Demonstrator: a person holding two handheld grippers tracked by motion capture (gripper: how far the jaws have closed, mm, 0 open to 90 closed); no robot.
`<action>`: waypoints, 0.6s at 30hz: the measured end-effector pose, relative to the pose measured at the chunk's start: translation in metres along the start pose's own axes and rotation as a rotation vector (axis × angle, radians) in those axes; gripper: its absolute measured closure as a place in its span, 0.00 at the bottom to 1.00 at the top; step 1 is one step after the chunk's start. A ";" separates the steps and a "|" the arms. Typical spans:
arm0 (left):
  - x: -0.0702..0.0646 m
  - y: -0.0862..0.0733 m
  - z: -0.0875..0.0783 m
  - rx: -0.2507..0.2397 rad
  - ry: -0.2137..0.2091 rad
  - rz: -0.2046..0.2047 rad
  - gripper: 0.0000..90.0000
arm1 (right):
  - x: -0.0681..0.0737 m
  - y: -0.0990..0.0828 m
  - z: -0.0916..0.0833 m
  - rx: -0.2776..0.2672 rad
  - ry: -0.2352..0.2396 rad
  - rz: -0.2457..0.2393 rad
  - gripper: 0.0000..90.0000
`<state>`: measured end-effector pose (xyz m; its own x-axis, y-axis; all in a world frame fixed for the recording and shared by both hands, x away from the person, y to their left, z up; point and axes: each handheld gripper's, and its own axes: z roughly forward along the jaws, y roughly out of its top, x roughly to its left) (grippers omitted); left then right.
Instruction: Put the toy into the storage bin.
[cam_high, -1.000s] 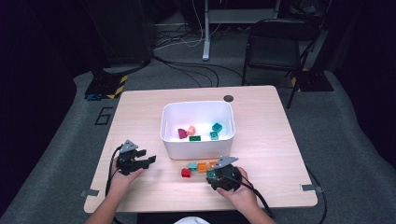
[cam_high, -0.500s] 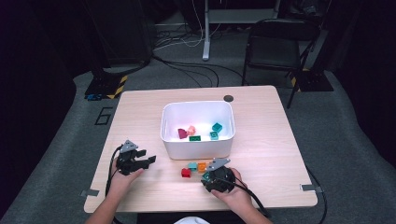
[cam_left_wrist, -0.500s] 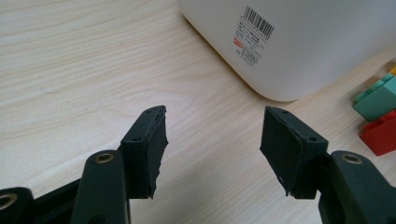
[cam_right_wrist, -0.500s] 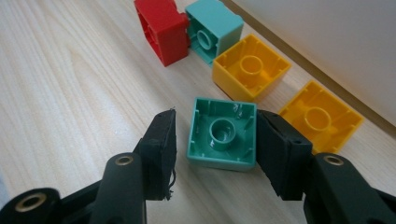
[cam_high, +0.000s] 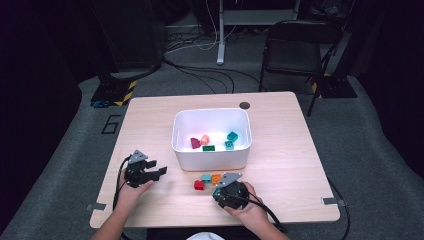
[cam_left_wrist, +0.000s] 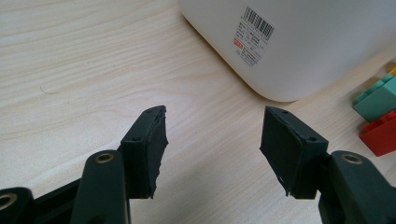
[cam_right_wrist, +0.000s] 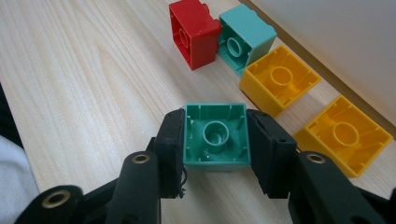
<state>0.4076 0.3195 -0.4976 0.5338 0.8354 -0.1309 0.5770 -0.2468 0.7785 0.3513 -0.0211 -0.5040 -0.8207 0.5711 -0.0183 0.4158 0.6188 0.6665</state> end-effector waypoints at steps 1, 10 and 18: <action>0.000 0.000 0.000 0.003 -0.004 0.001 0.45 | 0.000 0.000 0.000 0.000 0.000 -0.005 0.65; 0.000 0.000 0.000 0.007 -0.004 0.003 0.45 | 0.002 0.003 -0.003 -0.011 0.018 -0.018 0.65; -0.001 0.000 0.001 0.006 -0.004 0.002 0.45 | 0.004 0.012 -0.013 -0.033 0.057 -0.010 0.65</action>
<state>0.4075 0.3189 -0.4981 0.5373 0.8330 -0.1320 0.5799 -0.2512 0.7750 0.3485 -0.0184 -0.4863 -0.8464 0.5323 0.0168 0.3947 0.6058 0.6908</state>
